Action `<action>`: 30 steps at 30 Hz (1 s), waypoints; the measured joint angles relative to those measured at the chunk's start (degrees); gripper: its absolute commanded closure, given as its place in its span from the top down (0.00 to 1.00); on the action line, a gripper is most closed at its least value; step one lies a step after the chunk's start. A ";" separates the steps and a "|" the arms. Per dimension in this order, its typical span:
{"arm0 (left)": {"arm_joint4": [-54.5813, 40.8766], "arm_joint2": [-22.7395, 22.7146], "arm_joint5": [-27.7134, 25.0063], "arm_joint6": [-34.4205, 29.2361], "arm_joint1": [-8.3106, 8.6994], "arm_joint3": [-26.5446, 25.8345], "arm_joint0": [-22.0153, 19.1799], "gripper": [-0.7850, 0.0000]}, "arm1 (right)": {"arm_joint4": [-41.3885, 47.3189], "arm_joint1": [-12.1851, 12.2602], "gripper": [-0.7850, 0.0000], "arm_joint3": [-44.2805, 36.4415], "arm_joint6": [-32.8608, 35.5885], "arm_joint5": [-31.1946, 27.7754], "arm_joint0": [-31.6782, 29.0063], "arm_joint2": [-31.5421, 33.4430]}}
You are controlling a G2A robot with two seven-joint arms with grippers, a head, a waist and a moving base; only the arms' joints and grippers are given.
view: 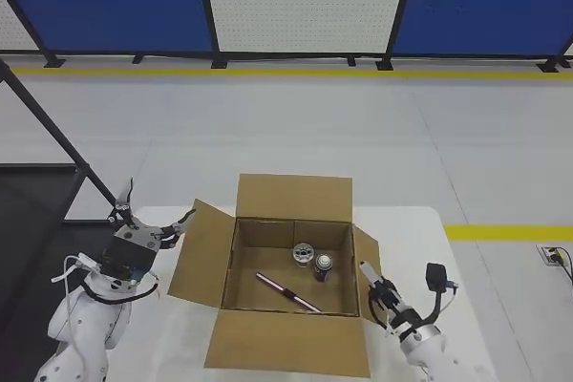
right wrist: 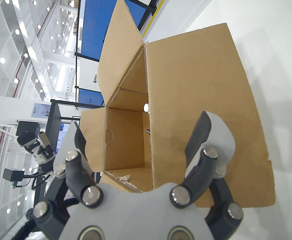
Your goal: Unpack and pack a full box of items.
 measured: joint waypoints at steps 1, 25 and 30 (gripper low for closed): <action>-0.10 0.00 -0.01 0.00 0.00 -0.02 0.05 1.00 | 0.07 0.02 1.00 0.13 0.01 0.00 0.06 0.04; -0.03 0.01 -0.01 0.01 0.00 -0.01 0.03 1.00 | -11.58 0.18 1.00 -10.96 4.18 1.43 2.81 -8.39; -0.03 0.01 -0.01 0.01 0.00 -0.01 0.03 1.00 | -11.54 0.19 1.00 -10.98 4.15 1.30 2.73 -8.31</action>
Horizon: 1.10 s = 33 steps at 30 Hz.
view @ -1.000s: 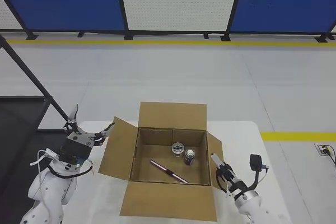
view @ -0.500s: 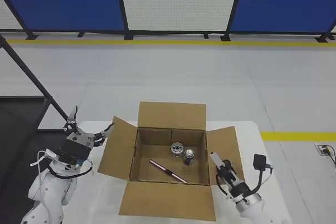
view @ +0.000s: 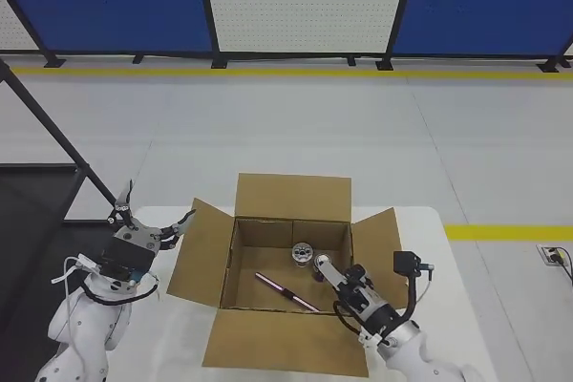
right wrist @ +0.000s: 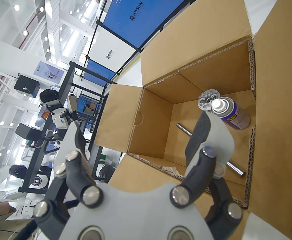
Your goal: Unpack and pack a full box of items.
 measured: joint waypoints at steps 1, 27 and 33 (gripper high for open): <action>0.00 0.00 0.00 0.00 0.00 0.00 0.00 1.00 | 0.00 0.00 1.00 0.00 0.00 0.00 0.00 0.00; 0.00 0.00 0.00 0.00 0.00 0.00 0.00 1.00 | -20.72 -1.13 1.00 11.13 17.37 8.56 19.85 -14.43; 0.00 0.00 0.00 0.00 0.00 0.00 0.00 1.00 | -20.67 -1.13 1.00 11.12 17.34 8.53 19.83 -14.42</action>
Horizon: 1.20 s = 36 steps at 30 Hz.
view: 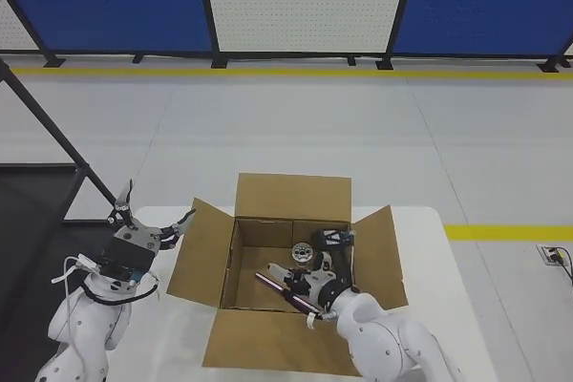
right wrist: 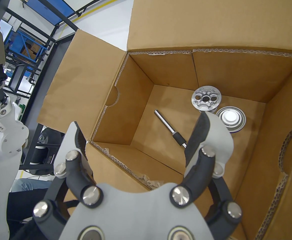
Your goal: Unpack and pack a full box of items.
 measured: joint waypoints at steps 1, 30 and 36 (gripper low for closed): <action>0.00 0.00 0.00 0.00 0.00 0.00 0.00 1.00 | -0.20 0.01 1.00 0.23 0.04 -0.17 0.00 -0.15; -17.25 -5.37 -9.02 -4.44 0.46 -3.91 1.84 1.00 | -19.94 -2.42 1.00 22.99 32.68 -5.04 23.51 -9.98; -17.53 -5.26 -9.00 -4.72 0.43 -4.09 2.00 1.00 | -19.67 -2.41 1.00 23.22 32.17 -5.40 23.18 -9.74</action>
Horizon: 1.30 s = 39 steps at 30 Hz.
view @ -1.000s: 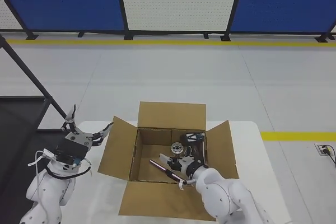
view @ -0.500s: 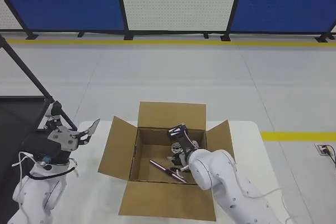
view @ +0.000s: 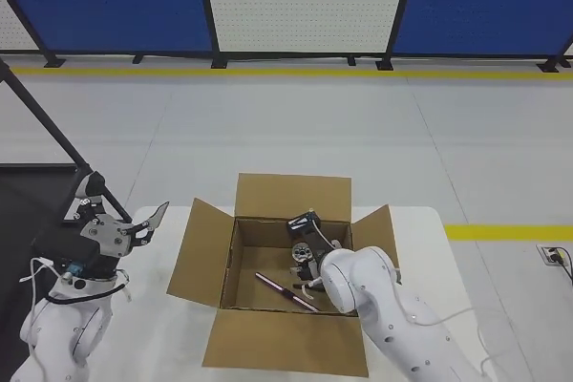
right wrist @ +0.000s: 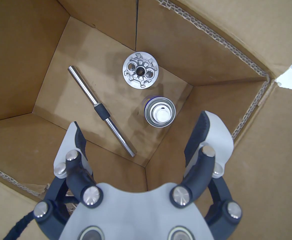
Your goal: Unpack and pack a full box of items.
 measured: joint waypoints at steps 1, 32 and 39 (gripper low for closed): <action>-0.35 0.13 -0.01 -0.45 -0.02 -0.35 0.19 1.00 | 0.48 0.02 1.00 0.64 -1.03 -0.65 -0.35 0.39; -2.11 0.42 1.28 -2.40 0.17 -2.49 1.10 1.00 | 3.01 -4.19 0.72 21.52 0.99 -8.75 8.51 -3.74; -2.08 0.39 1.46 -2.17 0.22 -2.55 1.29 1.00 | 2.42 -5.32 0.55 24.08 0.59 -7.41 9.54 -4.79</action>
